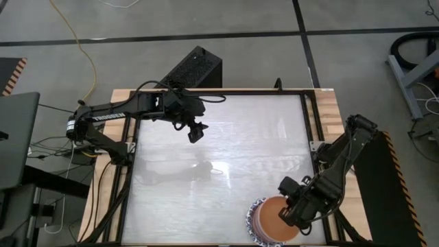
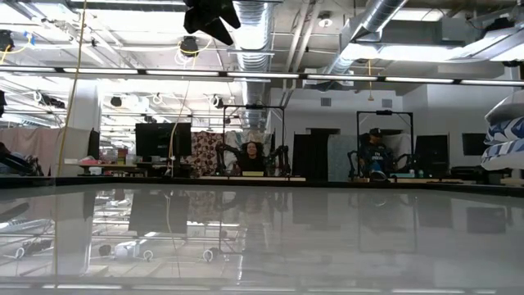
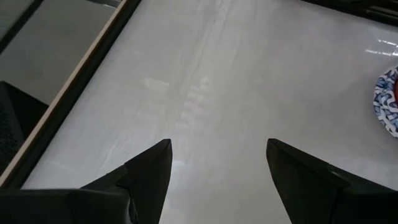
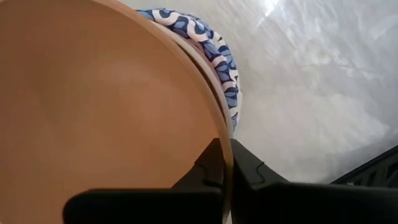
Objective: Nest bowls inside each other
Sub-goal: Stack the light orange bowl on top of the other white bowl
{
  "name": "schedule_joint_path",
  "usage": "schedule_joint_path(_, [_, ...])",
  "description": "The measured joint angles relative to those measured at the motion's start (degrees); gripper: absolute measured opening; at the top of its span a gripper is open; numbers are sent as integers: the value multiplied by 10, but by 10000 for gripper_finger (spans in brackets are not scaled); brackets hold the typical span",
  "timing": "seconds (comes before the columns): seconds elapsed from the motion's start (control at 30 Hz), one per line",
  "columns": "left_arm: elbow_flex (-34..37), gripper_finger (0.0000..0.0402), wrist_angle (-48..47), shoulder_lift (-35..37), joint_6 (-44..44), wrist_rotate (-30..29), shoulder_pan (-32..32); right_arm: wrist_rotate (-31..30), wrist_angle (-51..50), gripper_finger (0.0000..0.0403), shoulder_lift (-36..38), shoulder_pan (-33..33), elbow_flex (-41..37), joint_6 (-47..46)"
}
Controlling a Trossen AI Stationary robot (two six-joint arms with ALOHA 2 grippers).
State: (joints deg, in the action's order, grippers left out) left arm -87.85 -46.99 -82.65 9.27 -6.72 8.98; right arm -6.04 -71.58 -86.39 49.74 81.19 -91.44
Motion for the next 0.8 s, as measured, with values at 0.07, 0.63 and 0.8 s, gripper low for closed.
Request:
schedule_joint_path(0.07, [0, 249, -1, 0, 0, 0, 0, 0, 1, 31, 0, 0, 0, 0])
schedule_joint_path(0.63, [0, 249, -1, 0, 0, 0, 0, -17, 7, 134, 9, 0, 0, -10])
schedule_joint_path(0.8, [0, 249, -1, 0, 0, 1, 0, -47, 4, 151, 30, 10, 1, -30])
